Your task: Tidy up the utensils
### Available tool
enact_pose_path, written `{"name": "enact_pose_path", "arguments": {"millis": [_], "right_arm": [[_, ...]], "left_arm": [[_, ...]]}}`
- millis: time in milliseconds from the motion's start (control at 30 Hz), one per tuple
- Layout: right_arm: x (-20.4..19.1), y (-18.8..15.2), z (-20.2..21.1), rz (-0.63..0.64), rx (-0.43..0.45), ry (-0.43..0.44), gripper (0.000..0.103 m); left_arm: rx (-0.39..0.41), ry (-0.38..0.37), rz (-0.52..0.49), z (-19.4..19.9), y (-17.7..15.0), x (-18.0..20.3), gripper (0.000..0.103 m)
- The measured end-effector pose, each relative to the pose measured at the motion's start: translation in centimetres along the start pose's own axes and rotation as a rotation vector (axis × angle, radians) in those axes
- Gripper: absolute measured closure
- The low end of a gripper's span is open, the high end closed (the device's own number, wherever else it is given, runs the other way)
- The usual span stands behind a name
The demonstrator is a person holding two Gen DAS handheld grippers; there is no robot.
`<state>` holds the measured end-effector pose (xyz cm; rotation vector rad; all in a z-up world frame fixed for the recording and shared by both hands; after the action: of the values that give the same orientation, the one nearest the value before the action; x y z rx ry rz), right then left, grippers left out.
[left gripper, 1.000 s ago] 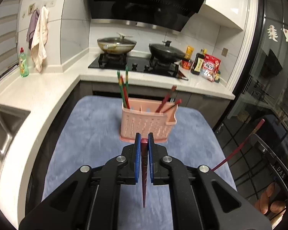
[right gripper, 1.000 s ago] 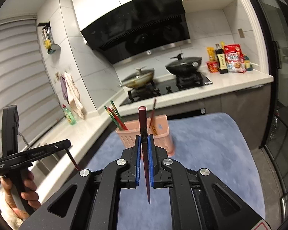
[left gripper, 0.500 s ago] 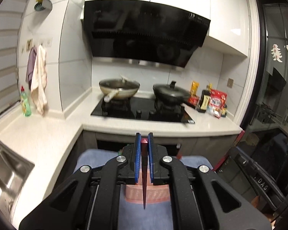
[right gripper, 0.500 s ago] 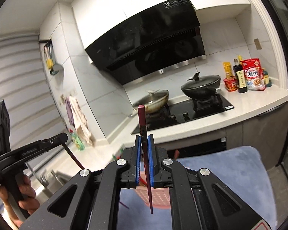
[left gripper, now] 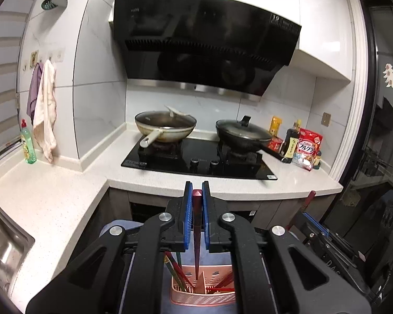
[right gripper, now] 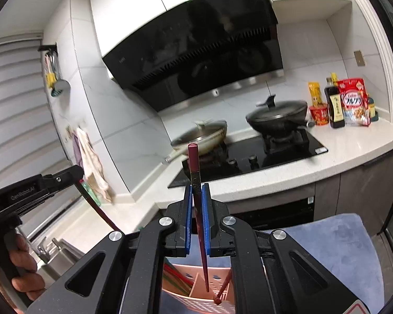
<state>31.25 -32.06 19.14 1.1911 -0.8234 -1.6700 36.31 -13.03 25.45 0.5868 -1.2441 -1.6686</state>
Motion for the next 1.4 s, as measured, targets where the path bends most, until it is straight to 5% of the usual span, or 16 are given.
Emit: {"name": "enact_pose_path", "arguments": {"millis": [233, 300, 367, 400, 467, 800, 1100, 1400], "right_arm": [[1.0, -2.3, -2.2, 0.007, -0.052, -0.023, 0.092], [1.3, -2.5, -2.1, 0.011, -0.06, -0.032, 0.09], [1.5, -2.3, -1.7, 0.005, -0.057, -0.032, 0.086], [1.6, -2.2, -1.3, 0.003, -0.053, -0.035, 0.082], [1.7, -1.8, -0.4, -0.002, -0.035, -0.039, 0.062], [0.9, -3.5, 3.6, 0.075, -0.093, -0.079, 0.046], [0.7, -8.4, 5.9, 0.145, -0.2, -0.156, 0.046], [0.3, -11.3, 7.3, 0.201, -0.242, -0.248, 0.033]], "left_arm": [[-0.062, -0.001, 0.0, -2.6, -3.1, -0.4, 0.094], [-0.073, 0.008, -0.005, -2.7, -3.6, -0.4, 0.08], [-0.068, 0.03, -0.003, -2.4, -3.9, -0.5, 0.042], [-0.059, 0.045, -0.001, -2.1, -4.0, -0.6, 0.036], [-0.04, 0.081, -0.011, -1.5, -4.0, -0.6, 0.018], [-0.127, 0.203, -0.097, 0.4, -7.0, -0.2, 0.017], [-0.263, 0.238, -0.062, 1.5, -12.7, -1.4, 0.016], [-0.311, 0.277, -0.058, 3.3, -15.9, -1.8, 0.009]]}}
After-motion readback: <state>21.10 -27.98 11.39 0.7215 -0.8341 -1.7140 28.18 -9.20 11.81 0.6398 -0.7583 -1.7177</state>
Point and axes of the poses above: each gripper's, at about its wrist camera, not at the fingertips, and z roughly against the way its jaws point, x to its right, y to its top, the point moved 3 cm from there along -z, roughly the way its jaws point, and after that the axes turned 4 degrees about -y, right-handed, at the moved point
